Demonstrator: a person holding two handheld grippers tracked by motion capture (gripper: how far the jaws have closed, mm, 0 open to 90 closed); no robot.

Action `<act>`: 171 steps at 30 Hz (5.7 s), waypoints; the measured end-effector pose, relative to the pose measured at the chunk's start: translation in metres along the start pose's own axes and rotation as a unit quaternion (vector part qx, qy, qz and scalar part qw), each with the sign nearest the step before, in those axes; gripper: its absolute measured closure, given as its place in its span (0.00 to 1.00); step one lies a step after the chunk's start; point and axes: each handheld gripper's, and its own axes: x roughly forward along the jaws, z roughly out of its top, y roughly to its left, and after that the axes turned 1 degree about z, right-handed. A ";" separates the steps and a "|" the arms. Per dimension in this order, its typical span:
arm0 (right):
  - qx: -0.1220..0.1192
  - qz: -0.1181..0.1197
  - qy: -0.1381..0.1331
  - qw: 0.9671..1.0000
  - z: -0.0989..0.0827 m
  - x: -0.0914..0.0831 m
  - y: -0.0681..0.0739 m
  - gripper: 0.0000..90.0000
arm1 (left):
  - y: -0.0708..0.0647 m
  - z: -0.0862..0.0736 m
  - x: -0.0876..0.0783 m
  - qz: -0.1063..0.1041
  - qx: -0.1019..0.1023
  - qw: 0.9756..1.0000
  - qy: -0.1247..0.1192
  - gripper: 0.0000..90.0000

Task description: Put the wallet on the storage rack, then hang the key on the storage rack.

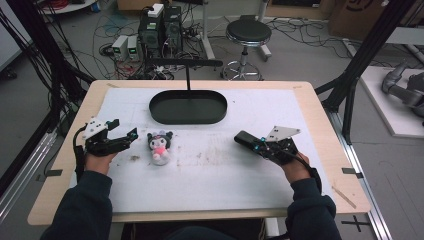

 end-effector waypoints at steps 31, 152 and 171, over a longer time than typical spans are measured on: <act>0.112 -0.168 -0.020 0.979 -0.010 -0.013 -0.043 0.99 | -0.001 -0.001 0.000 -0.002 0.000 1.000 -0.001 0.24; 0.063 -0.062 -0.083 0.993 0.140 0.122 -0.025 0.90 | 0.010 -0.003 -0.012 0.012 -0.018 0.999 -0.029 0.25; 0.049 -0.134 -0.010 0.990 0.147 0.196 -0.027 0.90 | 0.009 -0.003 -0.011 0.010 -0.020 0.999 -0.029 0.25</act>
